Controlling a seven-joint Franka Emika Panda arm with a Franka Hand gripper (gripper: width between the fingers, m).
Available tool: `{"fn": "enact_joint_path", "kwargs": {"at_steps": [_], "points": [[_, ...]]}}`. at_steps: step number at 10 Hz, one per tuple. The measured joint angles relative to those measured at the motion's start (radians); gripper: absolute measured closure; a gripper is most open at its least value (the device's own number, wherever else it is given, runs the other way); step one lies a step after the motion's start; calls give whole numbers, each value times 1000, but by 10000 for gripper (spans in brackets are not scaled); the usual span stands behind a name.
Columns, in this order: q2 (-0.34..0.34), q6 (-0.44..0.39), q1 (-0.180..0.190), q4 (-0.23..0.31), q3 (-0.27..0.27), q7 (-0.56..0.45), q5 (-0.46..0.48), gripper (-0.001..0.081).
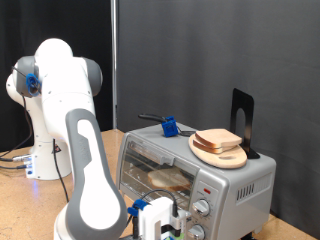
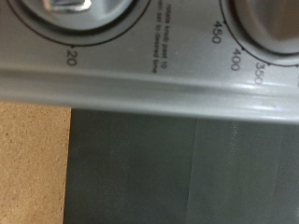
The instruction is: Make a piece of toast with the oven
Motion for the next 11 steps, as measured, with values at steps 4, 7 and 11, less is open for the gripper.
{"fn": "enact_joint_path", "kwargs": {"at_steps": [4,7,11], "points": [[0,2,16,-2,4,0,0,124],[0,2,16,-3,5,-1,6,124],[-2,2,15,-4,6,-1,13,544]]}}
